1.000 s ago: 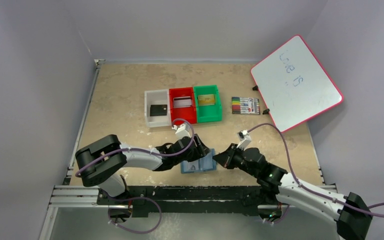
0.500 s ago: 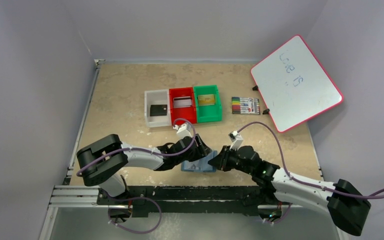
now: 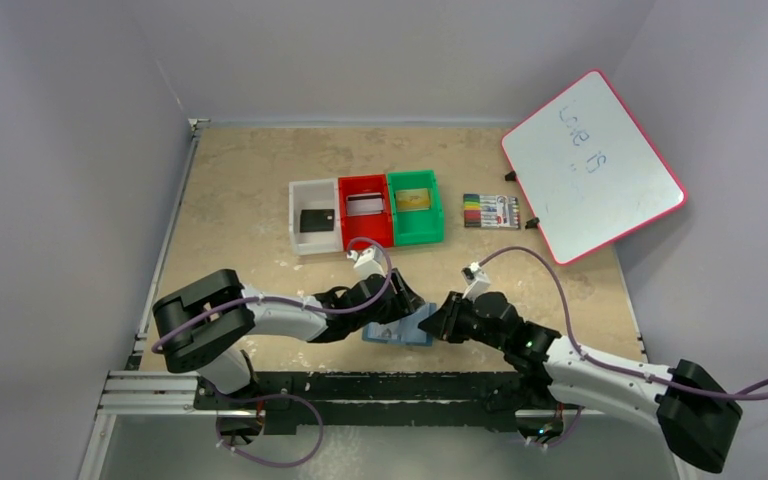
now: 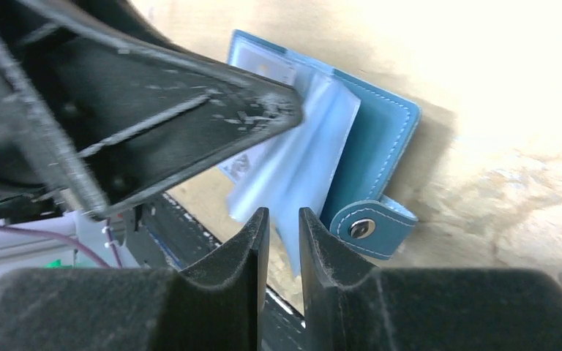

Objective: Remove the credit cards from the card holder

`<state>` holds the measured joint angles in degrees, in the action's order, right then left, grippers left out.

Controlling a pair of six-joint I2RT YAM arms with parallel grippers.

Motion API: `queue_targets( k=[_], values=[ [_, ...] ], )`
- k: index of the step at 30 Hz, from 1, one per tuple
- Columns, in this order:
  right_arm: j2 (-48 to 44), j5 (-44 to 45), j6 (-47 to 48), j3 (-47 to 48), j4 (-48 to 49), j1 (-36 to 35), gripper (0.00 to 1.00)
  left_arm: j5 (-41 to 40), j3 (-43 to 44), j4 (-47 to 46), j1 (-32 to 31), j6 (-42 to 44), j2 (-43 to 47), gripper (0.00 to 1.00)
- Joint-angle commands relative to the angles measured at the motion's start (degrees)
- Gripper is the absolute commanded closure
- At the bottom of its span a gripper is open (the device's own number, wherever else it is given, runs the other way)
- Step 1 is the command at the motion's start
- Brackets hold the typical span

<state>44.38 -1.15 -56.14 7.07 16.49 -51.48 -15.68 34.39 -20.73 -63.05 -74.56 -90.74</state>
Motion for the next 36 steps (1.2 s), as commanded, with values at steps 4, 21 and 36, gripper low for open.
queue_targets(
  k=[4, 21, 36],
  values=[
    [4.8, 7.8, -3.9, 3.7, -7.3, -0.1, 0.85, 1.5, -0.3, -6.3, -0.8, -1.7, 2.0, 0.5],
    [2.0, 14.1, -11.1, 2.5, -11.9, -0.2, 0.89, 8.1, -2.0, -22.3, -2.0, -7.9, -6.5, 0.5],
    [-16.4, 19.7, -15.3, 4.7, -26.8, -0.2, 0.86, 4.5, 1.2, -15.6, -3.1, -3.2, -4.6, 0.51]
  ],
)
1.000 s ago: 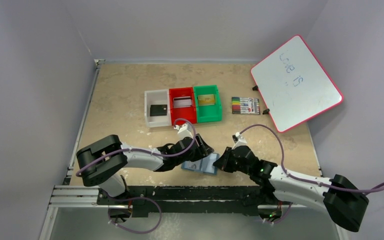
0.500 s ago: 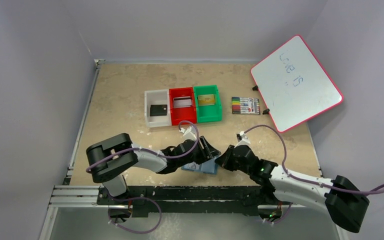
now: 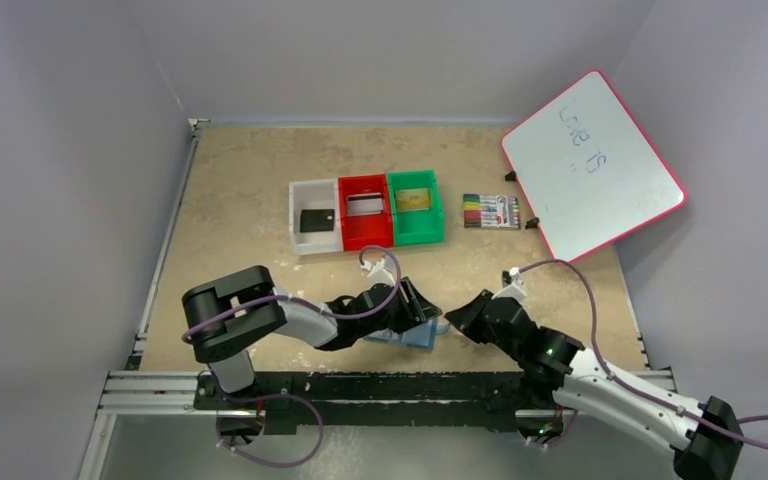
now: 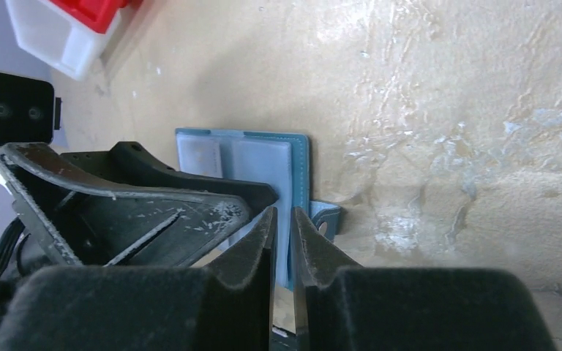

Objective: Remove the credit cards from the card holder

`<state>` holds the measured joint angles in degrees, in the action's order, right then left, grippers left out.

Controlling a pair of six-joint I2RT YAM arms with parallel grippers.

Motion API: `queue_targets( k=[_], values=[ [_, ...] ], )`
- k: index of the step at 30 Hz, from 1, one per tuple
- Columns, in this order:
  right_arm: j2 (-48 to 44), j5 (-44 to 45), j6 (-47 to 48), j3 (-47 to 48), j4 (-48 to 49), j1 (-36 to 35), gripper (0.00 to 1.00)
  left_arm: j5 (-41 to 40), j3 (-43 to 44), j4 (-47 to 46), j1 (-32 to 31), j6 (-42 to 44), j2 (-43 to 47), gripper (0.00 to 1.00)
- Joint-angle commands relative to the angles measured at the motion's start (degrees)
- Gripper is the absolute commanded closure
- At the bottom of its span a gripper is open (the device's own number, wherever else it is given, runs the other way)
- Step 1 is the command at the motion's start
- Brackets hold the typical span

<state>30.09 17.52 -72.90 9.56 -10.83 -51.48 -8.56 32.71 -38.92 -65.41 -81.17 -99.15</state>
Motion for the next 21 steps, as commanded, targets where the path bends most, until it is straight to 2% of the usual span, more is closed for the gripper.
queue_targets(
  k=[1, 4, 12, 16, 18, 19, 21],
  values=[
    [-2.5, 0.4, 2.4, 2.3, 1.3, -0.2, 0.85, -3.6, 3.8, 5.2, -0.9, 4.5, 4.8, 0.51],
    [-3.0, -1.5, 4.9, 2.7, 4.0, -0.2, 0.85, -6.5, 6.1, 13.2, -1.1, 7.3, 7.6, 0.51],
    [-0.6, -4.8, 7.1, 4.5, 8.2, -0.2, 0.84, -12.4, 7.0, 23.0, -1.2, 10.6, 14.8, 0.5],
    [1.2, -8.8, 10.4, 4.6, 15.8, -0.2, 0.83, -17.1, 7.0, 29.4, -1.2, 11.6, 18.6, 0.5],
    [3.2, -11.4, 11.3, 4.4, 19.9, -0.2, 0.78, -20.8, 6.7, 33.5, -1.2, 11.6, 21.2, 0.5],
    [4.6, -12.7, 12.1, 4.4, 21.8, -0.1, 0.69, -22.9, 6.5, 35.7, -1.2, 11.6, 22.6, 0.49],
    [7.8, -16.0, 14.4, 4.4, 26.7, -0.2, 0.64, -26.0, 6.0, 39.8, -1.2, 11.6, 24.9, 0.49]
  ],
)
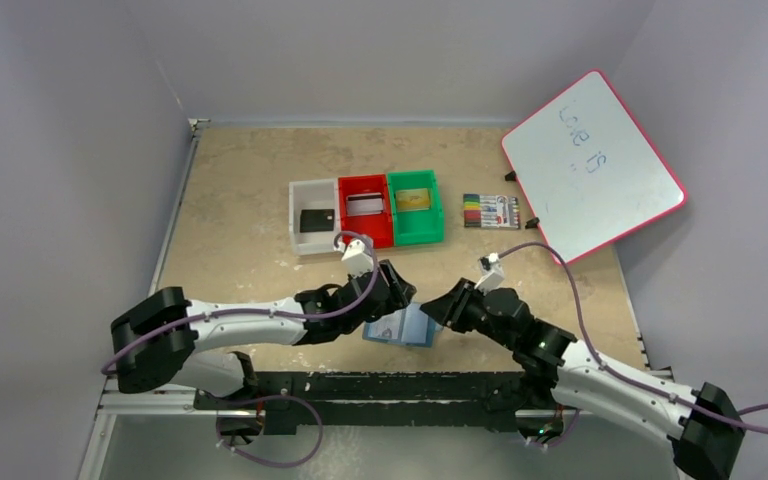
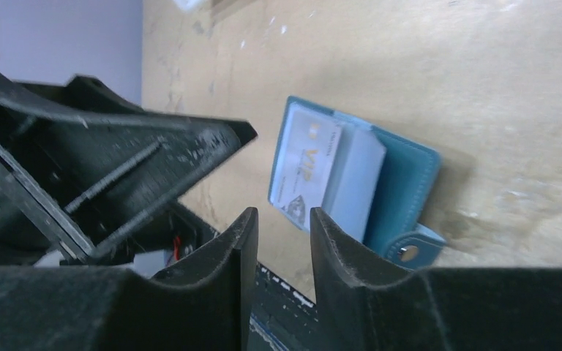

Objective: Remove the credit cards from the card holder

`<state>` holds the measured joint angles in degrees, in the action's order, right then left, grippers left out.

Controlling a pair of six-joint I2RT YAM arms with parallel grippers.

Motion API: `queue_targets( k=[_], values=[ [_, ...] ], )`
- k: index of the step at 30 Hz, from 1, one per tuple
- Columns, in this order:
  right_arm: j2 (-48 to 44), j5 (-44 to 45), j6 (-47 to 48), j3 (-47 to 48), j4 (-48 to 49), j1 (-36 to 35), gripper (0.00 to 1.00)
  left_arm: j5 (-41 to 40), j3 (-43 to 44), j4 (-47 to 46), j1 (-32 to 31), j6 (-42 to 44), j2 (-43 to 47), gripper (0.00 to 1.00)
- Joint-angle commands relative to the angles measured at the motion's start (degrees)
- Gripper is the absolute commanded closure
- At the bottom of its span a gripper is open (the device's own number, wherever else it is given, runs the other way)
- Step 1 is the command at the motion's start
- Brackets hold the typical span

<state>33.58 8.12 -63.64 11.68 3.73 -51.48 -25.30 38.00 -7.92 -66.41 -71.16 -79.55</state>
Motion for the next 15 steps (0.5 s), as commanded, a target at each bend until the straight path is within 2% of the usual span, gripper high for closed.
queue_targets(
  k=[1, 5, 11, 15],
  values=[
    [5.9, -6.9, 5.4, 2.7, 13.4, -0.2, 0.63, -10.4, 0.5, 10.5, -0.2, 1.6, 6.2, 0.48],
    [14.9, -11.8, 7.0, 4.3, 19.0, -0.2, 0.63, -11.1, -1.3, 14.2, -0.2, 1.5, 8.2, 0.48],
    [29.5, -13.4, 8.3, 9.4, 18.4, -0.1, 0.66, -7.8, -4.0, 12.4, -0.2, 1.5, 7.6, 0.48],
    [35.0, -11.6, 7.3, 10.8, 17.1, -0.2, 0.66, -6.1, -4.2, 11.0, -0.2, 2.3, 6.3, 0.48]
  ],
)
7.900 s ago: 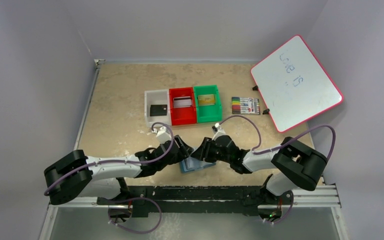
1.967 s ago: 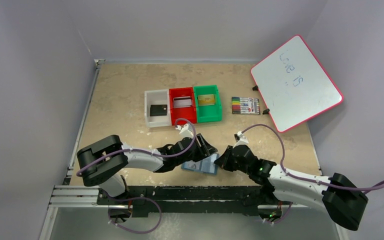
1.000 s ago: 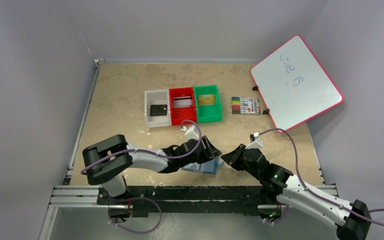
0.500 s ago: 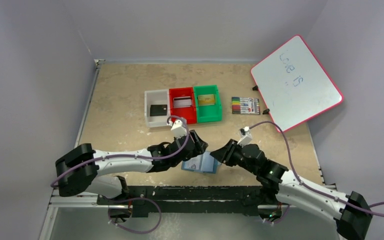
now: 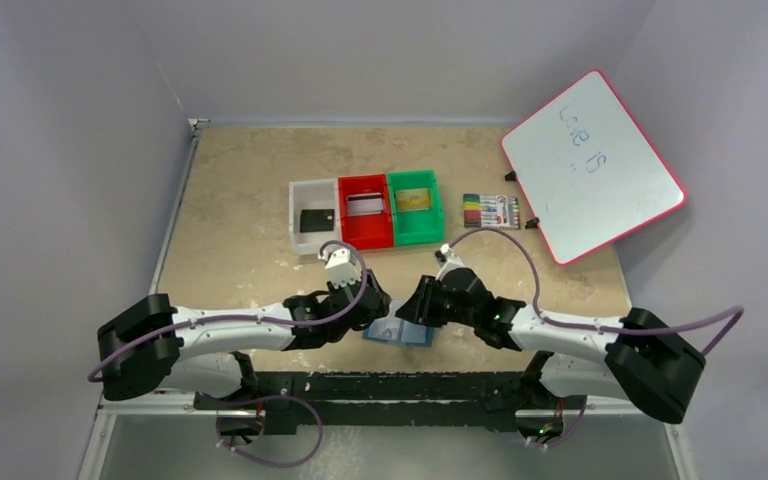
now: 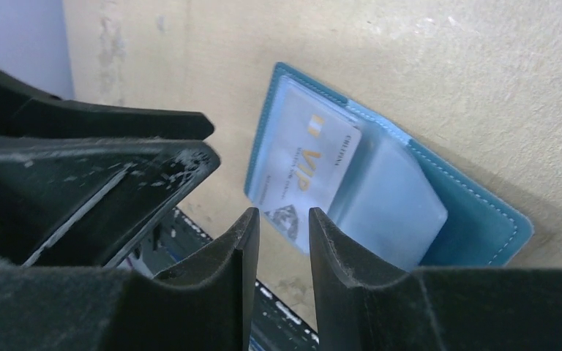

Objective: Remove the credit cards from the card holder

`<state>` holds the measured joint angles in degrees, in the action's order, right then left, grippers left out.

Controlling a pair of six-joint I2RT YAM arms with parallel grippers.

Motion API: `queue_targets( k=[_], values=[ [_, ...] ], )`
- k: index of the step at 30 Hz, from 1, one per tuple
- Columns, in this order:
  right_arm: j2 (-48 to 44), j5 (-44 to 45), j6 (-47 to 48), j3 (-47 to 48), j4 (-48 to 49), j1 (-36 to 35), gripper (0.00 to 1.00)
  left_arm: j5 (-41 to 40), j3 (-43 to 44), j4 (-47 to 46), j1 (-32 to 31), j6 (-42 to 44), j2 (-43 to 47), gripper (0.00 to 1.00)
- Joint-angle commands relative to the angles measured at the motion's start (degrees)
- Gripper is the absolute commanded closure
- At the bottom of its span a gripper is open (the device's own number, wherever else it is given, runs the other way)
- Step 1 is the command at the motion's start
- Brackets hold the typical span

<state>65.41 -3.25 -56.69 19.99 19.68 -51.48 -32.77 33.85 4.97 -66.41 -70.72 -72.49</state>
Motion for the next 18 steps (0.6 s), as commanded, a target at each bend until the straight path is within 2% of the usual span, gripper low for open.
queue_targets(
  k=[1, 3, 11, 18],
  values=[
    [3.9, 0.6, -0.5, 2.3, 0.7, -0.1, 0.67, 1.9, 0.0, -2.1, -0.2, 2.2, -1.2, 0.48],
    [4.6, 1.5, -1.8, 1.3, 1.2, -0.1, 0.66, 2.7, 0.3, -2.5, -0.2, 2.8, -2.0, 0.48],
    [11.7, -4.0, -3.3, -3.3, 14.2, 1.7, 0.67, 5.3, 2.3, -3.2, -0.2, 4.7, -6.8, 0.48],
    [15.6, -5.2, -4.7, -6.6, 22.2, 3.5, 0.74, 6.9, 5.5, 0.5, -0.3, 7.2, -11.6, 0.5]
  ],
)
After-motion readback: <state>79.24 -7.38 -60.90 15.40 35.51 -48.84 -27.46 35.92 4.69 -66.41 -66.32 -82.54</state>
